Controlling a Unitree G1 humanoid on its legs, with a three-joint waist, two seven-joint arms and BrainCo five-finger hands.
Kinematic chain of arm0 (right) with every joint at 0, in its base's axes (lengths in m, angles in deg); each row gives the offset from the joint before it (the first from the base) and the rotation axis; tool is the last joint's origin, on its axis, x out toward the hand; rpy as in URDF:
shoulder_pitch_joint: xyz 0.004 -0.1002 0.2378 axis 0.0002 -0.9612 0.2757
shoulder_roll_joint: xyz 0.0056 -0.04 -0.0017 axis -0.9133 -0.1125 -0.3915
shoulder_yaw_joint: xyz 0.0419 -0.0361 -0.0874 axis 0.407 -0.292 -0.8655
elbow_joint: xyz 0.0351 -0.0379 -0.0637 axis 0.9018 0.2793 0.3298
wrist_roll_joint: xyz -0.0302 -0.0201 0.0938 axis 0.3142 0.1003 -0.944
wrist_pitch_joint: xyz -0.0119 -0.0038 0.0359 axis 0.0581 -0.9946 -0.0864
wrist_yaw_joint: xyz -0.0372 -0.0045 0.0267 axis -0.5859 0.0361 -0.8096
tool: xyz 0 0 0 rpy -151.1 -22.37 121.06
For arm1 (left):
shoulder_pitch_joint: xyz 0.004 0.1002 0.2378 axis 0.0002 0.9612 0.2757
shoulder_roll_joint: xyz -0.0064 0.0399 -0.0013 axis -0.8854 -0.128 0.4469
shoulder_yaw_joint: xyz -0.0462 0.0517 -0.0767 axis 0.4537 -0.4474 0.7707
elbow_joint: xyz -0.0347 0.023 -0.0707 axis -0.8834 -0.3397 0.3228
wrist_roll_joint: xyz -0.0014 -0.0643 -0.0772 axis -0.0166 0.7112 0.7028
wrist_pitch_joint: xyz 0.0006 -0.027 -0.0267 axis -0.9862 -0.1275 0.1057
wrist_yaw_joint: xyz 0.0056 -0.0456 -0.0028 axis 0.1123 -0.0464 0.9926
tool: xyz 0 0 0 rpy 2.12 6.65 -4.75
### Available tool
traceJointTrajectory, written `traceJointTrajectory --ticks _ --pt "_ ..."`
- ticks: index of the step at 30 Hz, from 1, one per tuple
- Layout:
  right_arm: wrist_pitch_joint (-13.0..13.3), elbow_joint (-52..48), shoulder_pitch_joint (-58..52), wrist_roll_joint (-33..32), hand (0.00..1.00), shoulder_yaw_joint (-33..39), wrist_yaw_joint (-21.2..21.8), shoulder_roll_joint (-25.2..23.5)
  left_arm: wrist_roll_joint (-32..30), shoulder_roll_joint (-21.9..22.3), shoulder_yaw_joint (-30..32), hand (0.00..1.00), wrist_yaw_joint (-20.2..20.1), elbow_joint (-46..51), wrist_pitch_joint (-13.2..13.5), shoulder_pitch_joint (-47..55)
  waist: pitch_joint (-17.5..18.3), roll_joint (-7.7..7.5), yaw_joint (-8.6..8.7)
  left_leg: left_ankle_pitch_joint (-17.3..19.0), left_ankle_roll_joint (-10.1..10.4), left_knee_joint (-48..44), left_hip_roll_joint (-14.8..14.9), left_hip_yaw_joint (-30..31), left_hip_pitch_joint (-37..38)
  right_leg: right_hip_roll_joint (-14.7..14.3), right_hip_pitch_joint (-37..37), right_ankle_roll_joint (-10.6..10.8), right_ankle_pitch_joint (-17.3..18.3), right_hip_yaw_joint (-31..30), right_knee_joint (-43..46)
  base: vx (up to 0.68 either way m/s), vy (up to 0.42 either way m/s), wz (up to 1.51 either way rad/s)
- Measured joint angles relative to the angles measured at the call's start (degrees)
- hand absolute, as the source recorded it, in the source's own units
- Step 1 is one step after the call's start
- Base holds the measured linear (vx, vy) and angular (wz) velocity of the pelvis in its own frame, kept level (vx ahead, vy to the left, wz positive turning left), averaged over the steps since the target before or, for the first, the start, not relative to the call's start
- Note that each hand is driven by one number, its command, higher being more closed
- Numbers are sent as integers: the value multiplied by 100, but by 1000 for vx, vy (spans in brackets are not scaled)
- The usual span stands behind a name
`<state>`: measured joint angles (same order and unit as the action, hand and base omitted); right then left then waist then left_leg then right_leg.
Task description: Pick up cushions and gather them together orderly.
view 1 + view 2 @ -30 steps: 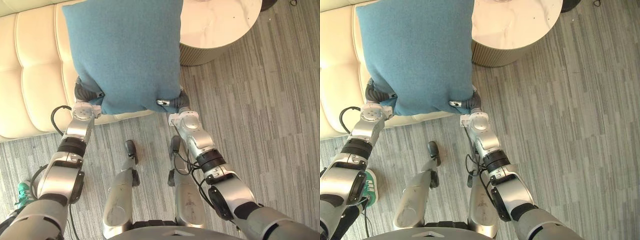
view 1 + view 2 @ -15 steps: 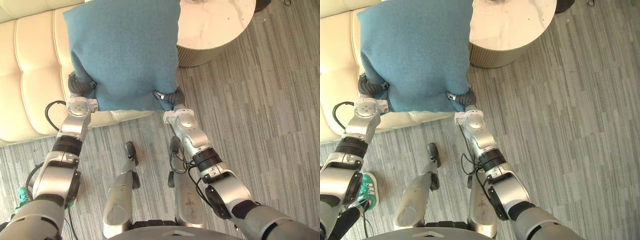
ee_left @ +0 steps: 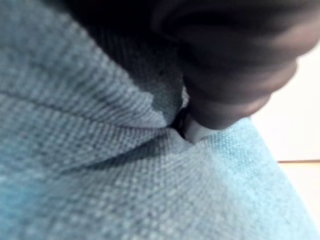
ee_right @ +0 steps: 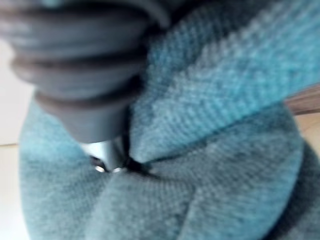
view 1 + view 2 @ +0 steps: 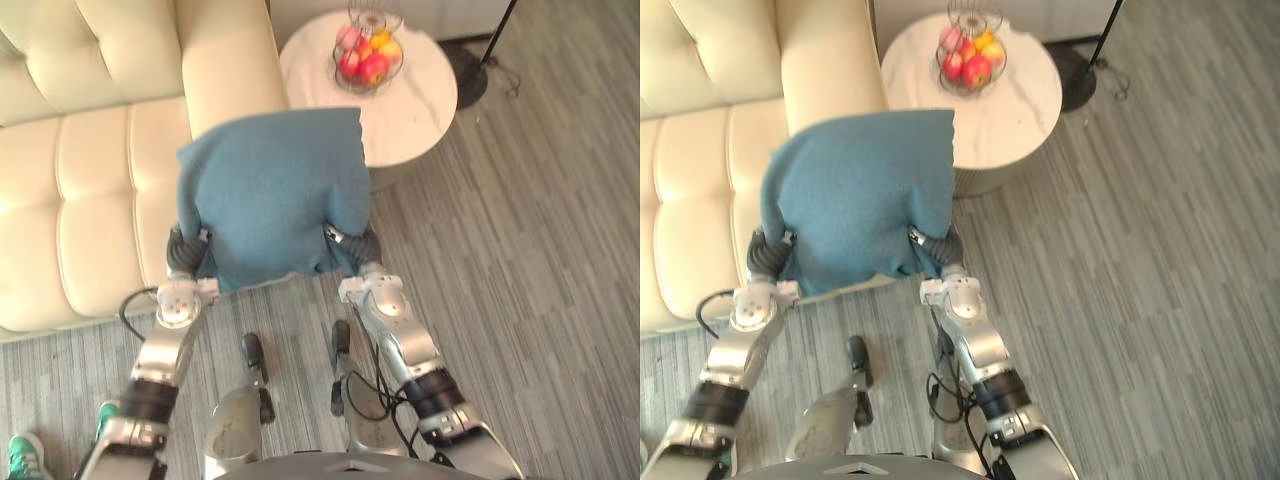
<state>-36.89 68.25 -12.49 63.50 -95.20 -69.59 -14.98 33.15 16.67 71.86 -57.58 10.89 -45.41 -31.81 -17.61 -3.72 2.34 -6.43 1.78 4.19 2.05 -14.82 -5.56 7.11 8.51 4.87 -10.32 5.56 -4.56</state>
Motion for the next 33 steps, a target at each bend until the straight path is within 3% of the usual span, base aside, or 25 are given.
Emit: traceJointTrajectory --ticks 4,13,20,25,29,30,31,33 --pt "34 -591 -658 -8 100 18 263 -11 90 400 28 100 -173 688 0 857 553 5 -20 60 31 19 20 26 93 -17 -96 -7 104 29 0 79 -8 4" --pt "154 -1253 -1377 52 100 23 559 -59 73 843 54 100 -334 1535 15 1816 1101 97 -35 182 124 23 98 -16 598 -91 -492 -79 352 0 169 9 -12 -3" --pt "279 -1485 -1684 61 100 9 657 -59 80 979 33 100 -437 1688 63 2078 1316 287 -44 192 154 59 121 185 756 -70 -777 -106 441 206 168 -13 -7 16" --pt "460 -1509 -1704 50 100 10 628 -51 87 982 -85 100 -436 1735 70 2098 1234 363 -78 138 152 -521 147 956 42 -3 -617 -119 612 963 577 -53 -13 79" --pt "478 -1700 -1658 43 100 11 548 81 87 1023 -84 100 -348 2132 74 2095 1099 560 -356 158 250 -706 95 1579 -688 216 -45 -126 1162 1728 1650 -116 -43 103" --pt "478 -1709 -1658 47 100 23 515 115 87 1028 -98 100 -335 2158 74 2061 1101 556 -327 391 262 -727 137 1427 -740 375 -49 -125 1245 1969 1771 -150 51 154" --pt "480 -1737 -1615 69 100 62 504 166 91 1018 -121 100 -322 2182 111 2013 1056 446 -344 603 63 -979 230 865 -863 712 -57 -146 1341 2319 1867 -97 98 129" --pt "479 -1737 -1533 94 100 114 481 169 131 1034 -149 100 -318 2180 153 1978 1066 479 -321 609 -5 -1378 516 351 -955 907 -152 -162 1393 2572 1864 -59 109 100"
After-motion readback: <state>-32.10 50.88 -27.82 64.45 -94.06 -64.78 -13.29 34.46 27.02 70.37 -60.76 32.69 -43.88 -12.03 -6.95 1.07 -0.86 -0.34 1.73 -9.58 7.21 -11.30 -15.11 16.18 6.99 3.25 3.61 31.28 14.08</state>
